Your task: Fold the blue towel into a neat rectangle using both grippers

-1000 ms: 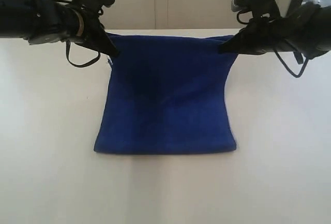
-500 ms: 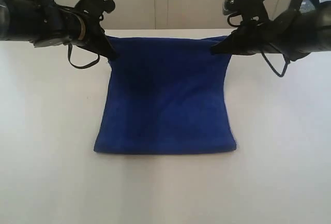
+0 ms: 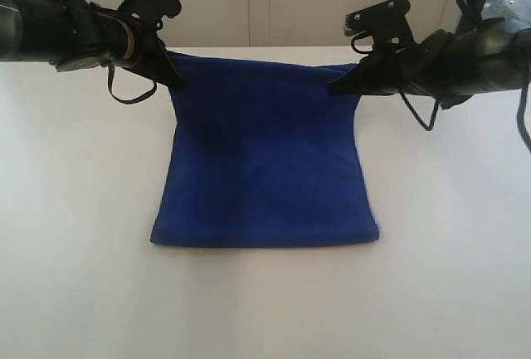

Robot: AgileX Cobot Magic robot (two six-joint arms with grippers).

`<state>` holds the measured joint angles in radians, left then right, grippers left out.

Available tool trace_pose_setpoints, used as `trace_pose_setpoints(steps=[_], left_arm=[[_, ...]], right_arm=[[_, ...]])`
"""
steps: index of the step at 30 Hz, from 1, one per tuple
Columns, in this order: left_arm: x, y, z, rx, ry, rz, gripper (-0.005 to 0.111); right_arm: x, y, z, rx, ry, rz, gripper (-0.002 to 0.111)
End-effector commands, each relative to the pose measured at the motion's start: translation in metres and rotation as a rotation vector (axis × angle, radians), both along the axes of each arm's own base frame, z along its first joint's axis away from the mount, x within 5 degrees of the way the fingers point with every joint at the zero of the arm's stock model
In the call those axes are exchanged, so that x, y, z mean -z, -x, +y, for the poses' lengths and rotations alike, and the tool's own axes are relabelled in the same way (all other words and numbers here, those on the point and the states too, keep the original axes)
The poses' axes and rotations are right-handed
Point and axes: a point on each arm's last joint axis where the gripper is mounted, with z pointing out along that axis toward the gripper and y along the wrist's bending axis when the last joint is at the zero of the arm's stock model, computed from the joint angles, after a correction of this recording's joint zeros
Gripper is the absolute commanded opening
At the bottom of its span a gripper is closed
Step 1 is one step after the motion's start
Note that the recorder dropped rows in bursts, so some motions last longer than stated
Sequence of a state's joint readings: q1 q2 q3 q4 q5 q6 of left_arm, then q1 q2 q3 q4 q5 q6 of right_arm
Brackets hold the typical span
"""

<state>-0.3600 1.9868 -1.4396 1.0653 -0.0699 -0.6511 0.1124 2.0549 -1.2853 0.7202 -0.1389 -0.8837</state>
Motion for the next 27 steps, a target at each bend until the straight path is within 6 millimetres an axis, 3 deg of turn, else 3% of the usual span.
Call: trace_pose_setpoints(steps=[1, 11, 18, 23, 27], left_arm=[[-0.001, -0.004, 0.014, -0.047, -0.031, 0.003, 0.0], [0.028, -0.013, 0.007, 0.007, -0.015, 0.035, 0.0], [0.028, -0.015, 0.006, 0.01, -0.012, 0.031, 0.0], [0.029, -0.015, 0.007, -0.001, -0.021, 0.037, 0.003], [0.03, -0.015, 0.01, -0.028, -0.042, 0.05, 0.026]], right_arm=[[0.005, -0.01, -0.003, 0.018, 0.021, -0.029, 0.0], [0.005, -0.013, -0.006, 0.046, 0.04, -0.065, 0.0], [0.007, -0.013, -0.006, 0.045, 0.04, -0.059, 0.001], [0.008, -0.013, -0.006, 0.045, 0.04, -0.057, 0.018], [0.008, -0.013, -0.006, 0.048, 0.035, -0.058, 0.035]])
